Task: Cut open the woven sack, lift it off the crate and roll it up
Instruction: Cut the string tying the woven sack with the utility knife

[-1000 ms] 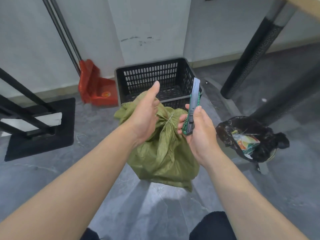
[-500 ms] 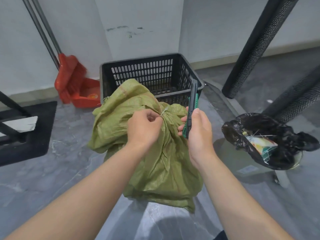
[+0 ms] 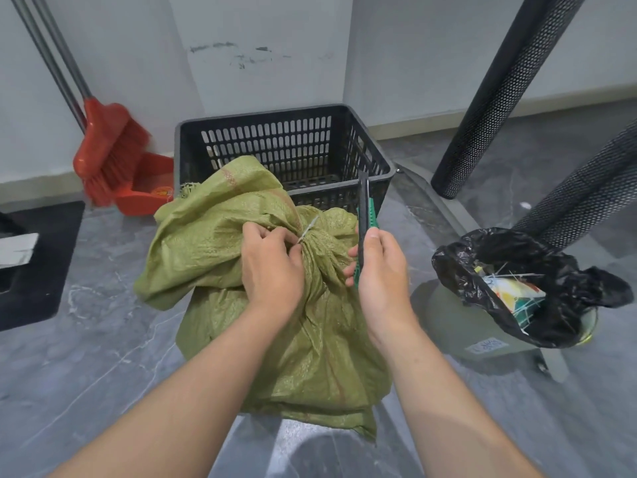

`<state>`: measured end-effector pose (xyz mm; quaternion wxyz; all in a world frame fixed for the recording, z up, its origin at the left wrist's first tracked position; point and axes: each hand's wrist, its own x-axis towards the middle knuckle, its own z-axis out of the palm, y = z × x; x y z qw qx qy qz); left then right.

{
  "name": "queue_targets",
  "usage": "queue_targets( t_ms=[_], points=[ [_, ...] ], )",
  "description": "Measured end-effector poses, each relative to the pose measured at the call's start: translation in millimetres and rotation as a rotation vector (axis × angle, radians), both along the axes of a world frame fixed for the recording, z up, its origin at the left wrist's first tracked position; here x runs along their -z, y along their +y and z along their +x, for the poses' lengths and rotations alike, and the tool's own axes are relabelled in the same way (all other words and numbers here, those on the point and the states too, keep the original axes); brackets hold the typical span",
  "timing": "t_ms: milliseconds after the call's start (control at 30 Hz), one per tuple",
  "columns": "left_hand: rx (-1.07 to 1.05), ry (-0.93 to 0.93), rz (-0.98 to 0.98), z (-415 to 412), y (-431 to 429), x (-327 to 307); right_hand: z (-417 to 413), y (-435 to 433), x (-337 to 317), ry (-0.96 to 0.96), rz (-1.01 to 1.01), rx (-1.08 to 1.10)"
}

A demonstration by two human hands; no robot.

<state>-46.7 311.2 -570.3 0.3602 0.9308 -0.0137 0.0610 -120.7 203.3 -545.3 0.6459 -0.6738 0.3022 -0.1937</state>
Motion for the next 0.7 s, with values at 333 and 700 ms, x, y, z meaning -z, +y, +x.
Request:
queue_targets(
  t_ms=[333, 700],
  points=[
    [0.312, -0.163, -0.030, 21, 33, -29, -10, -5, -7, 0.104, -0.367, -0.132],
    [0.425, -0.219, 0.021, 18, 53, -42, -24, -17, -13, 0.138, -0.814, -0.200]
  ],
)
